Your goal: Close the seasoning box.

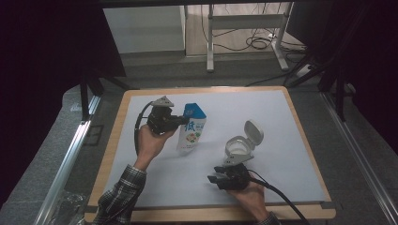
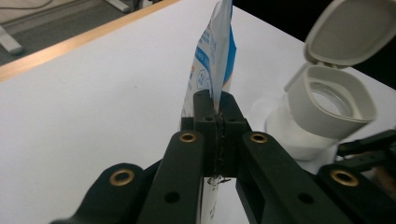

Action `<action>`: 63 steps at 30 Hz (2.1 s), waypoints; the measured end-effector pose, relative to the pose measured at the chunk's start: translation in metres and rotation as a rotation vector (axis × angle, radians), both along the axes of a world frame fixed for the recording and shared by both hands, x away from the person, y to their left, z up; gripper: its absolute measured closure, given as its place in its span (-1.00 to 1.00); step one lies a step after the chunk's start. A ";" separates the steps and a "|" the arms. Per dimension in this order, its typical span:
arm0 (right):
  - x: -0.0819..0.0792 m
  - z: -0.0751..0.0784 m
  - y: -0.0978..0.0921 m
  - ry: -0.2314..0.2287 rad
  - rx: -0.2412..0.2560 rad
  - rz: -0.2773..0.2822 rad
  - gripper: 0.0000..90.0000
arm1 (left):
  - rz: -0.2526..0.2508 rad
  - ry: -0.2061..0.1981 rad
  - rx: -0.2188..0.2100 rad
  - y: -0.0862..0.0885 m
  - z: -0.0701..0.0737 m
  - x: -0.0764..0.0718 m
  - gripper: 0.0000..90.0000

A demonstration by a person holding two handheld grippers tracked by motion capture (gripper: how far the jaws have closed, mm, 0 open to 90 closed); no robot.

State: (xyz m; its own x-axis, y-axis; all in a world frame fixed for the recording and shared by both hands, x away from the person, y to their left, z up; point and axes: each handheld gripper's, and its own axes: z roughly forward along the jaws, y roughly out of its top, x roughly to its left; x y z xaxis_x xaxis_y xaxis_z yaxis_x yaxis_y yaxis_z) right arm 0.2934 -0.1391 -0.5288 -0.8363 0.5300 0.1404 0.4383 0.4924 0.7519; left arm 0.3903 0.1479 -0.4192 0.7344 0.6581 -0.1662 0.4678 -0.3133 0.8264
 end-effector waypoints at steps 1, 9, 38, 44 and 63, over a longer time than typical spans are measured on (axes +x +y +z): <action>0.000 0.001 -0.001 0.000 0.002 -0.001 0.16 | 0.001 0.000 -0.001 0.001 -0.001 0.001 0.99; -0.002 0.004 -0.004 0.006 -0.002 0.004 0.11 | 0.015 0.013 -0.017 0.013 -0.008 -0.001 0.97; -0.015 0.009 -0.027 -0.028 0.001 -0.015 0.08 | 0.073 0.001 0.039 0.034 -0.034 -0.032 0.59; -0.013 0.008 -0.034 -0.013 0.001 -0.026 0.09 | 0.093 0.001 0.025 0.035 -0.040 -0.037 0.36; -0.015 0.009 -0.046 -0.016 -0.021 -0.019 0.28 | 0.129 0.002 0.056 0.043 -0.060 -0.058 -0.33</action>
State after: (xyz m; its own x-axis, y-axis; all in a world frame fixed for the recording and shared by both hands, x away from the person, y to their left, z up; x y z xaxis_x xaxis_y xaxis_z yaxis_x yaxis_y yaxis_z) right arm 0.2779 -0.1849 -0.5197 -0.8281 0.5485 0.1155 0.4357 0.5001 0.7484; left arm 0.3319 0.1910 -0.4794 0.6429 0.7552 -0.1282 0.5089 -0.2959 0.8084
